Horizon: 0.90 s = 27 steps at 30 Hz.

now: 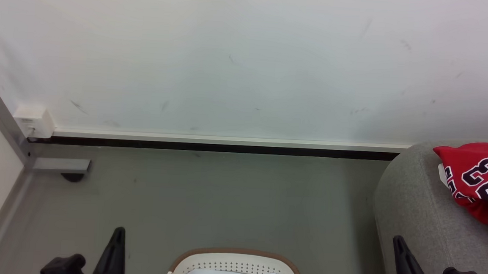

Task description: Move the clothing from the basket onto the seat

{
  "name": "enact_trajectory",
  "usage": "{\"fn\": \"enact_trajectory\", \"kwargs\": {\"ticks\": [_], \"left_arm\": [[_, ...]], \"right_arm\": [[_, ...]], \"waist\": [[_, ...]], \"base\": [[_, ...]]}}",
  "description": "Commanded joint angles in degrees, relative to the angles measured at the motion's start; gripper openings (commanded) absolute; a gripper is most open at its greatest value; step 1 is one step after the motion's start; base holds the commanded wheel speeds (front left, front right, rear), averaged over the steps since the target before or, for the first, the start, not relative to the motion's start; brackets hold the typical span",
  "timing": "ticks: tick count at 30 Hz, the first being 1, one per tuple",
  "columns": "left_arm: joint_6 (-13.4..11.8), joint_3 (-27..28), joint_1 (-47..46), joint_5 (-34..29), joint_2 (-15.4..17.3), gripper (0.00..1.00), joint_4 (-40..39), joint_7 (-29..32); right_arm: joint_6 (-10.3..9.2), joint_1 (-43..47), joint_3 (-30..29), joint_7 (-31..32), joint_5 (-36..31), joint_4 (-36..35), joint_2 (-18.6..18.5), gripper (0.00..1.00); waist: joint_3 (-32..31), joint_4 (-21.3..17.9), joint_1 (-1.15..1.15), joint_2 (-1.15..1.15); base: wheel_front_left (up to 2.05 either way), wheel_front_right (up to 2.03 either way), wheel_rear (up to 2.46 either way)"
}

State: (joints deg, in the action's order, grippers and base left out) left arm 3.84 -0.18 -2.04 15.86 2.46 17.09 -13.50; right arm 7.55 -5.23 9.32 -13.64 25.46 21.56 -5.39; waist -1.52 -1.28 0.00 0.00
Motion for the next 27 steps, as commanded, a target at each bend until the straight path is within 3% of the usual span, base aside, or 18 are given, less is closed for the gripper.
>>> {"fn": "enact_trajectory", "kwargs": {"ticks": [1, 27], "left_arm": [[0.2, 0.61, -1.49, 2.64, 0.15, 0.0, -0.68, 0.63], [1.35, 2.33, -2.33, 27.04, 0.28, 0.0, -1.89, 6.7]], "right_arm": [[-0.01, -0.99, -0.77, 0.45, 2.38, -1.21, -0.07, 0.0], [-0.03, -1.24, -5.78, 6.93, 23.6, -3.36, 0.76, 0.0]], "waist": [[0.02, 0.03, 0.0, 0.0], [0.36, 0.3, 0.0, 0.0]], "base": [[0.0, 0.0, 0.0], [0.0, 0.0, 0.0]]}}
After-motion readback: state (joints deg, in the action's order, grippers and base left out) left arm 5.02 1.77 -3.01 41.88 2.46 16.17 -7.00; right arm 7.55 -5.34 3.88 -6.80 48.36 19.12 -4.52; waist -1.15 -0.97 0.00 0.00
